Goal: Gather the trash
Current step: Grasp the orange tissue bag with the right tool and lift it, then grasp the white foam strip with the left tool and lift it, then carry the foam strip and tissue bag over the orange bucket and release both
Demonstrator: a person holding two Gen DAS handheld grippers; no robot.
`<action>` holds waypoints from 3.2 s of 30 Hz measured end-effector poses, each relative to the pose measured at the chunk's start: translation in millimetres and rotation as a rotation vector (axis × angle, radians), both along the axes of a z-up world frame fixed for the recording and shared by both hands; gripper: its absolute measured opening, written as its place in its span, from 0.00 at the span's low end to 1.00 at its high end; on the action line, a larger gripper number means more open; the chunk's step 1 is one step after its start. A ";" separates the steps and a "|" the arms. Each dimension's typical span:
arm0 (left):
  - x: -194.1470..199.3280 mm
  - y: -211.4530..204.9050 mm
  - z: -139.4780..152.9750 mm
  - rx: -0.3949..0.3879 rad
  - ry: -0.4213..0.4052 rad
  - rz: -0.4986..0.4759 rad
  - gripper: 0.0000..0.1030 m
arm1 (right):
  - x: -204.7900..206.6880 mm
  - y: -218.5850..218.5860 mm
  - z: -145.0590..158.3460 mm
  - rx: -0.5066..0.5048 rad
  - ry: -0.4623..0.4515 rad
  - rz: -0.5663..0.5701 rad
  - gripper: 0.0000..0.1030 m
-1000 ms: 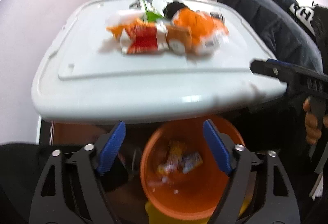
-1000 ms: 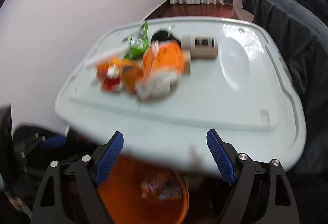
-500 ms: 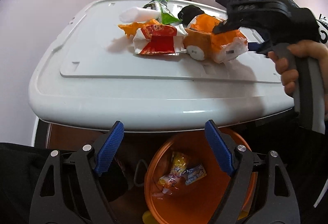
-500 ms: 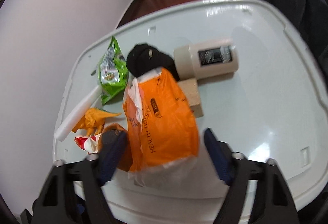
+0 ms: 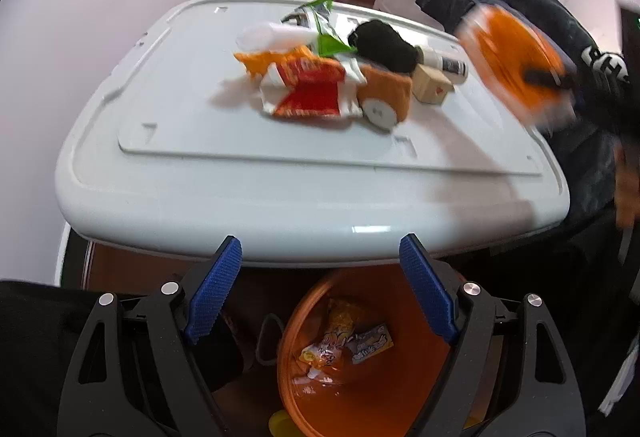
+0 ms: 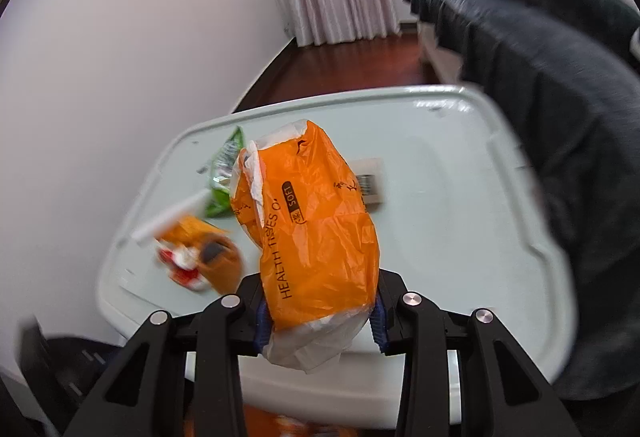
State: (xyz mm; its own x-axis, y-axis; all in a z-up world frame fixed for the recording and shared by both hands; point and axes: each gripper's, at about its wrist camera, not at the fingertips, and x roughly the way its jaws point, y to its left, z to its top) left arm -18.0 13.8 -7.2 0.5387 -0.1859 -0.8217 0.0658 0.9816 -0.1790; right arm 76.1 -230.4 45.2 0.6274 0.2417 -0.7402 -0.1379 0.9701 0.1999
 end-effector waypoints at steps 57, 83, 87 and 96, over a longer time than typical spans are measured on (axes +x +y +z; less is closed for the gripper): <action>109.9 10.4 82.6 0.137 -0.112 -0.161 0.24 | -16.6 -17.6 -43.7 0.035 0.027 0.016 0.38; -44.6 -30.9 11.4 0.092 0.107 -0.105 0.24 | -134.2 23.8 -15.3 -0.037 0.029 0.192 0.38; -53.1 -37.2 -7.3 0.097 0.169 -0.131 0.24 | -149.4 27.1 -26.6 -0.065 0.061 0.208 0.38; -55.2 -38.6 -34.8 0.089 0.278 -0.147 0.24 | -157.2 27.4 -60.7 -0.076 0.183 0.204 0.38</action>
State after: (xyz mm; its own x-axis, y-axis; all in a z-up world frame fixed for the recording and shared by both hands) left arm -73.2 -24.8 -42.0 0.2638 -0.1654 -0.9503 0.1684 0.9780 -0.1235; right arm -81.1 -203.0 -15.5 0.4260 0.2886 -0.8574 -0.3001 0.9392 0.1670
